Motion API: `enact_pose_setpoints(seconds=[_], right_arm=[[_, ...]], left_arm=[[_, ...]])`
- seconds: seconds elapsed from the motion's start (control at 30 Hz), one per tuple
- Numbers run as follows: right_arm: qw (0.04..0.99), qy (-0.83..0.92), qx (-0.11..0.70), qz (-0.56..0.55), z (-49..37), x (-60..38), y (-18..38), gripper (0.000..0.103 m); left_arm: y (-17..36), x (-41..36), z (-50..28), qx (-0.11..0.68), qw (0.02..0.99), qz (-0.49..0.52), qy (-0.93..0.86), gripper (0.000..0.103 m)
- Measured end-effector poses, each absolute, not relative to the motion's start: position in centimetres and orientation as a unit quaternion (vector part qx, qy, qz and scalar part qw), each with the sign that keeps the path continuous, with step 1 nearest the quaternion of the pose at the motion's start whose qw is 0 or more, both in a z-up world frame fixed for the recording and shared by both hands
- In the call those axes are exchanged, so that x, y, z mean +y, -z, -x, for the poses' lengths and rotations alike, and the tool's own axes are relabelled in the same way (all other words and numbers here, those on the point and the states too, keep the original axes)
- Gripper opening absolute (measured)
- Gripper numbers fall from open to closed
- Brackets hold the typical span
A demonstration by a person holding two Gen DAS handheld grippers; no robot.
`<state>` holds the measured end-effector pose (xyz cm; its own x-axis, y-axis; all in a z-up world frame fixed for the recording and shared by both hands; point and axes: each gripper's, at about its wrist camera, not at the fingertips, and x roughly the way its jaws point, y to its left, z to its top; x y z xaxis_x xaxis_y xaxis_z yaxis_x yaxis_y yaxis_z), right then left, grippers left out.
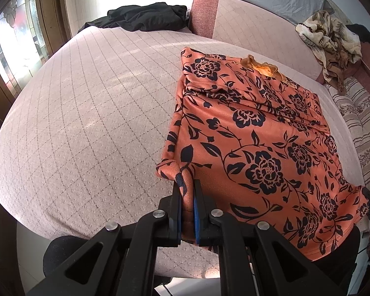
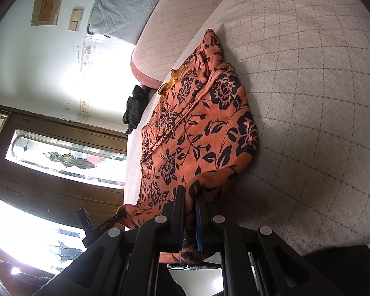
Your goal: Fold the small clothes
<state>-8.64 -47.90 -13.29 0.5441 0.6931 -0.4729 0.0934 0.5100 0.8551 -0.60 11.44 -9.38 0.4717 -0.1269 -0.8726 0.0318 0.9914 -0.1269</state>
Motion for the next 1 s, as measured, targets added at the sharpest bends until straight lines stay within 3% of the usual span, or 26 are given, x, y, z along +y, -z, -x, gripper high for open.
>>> enact_pose_setpoints(seconds=[1.0], right_arm=[[0.749,-0.209,0.448,-0.442,7.0,-46.9,13.6,0.007]], left_arm=[[10.5,12.0,0.7,0.508,0.858,0.055,0.049,0.007]])
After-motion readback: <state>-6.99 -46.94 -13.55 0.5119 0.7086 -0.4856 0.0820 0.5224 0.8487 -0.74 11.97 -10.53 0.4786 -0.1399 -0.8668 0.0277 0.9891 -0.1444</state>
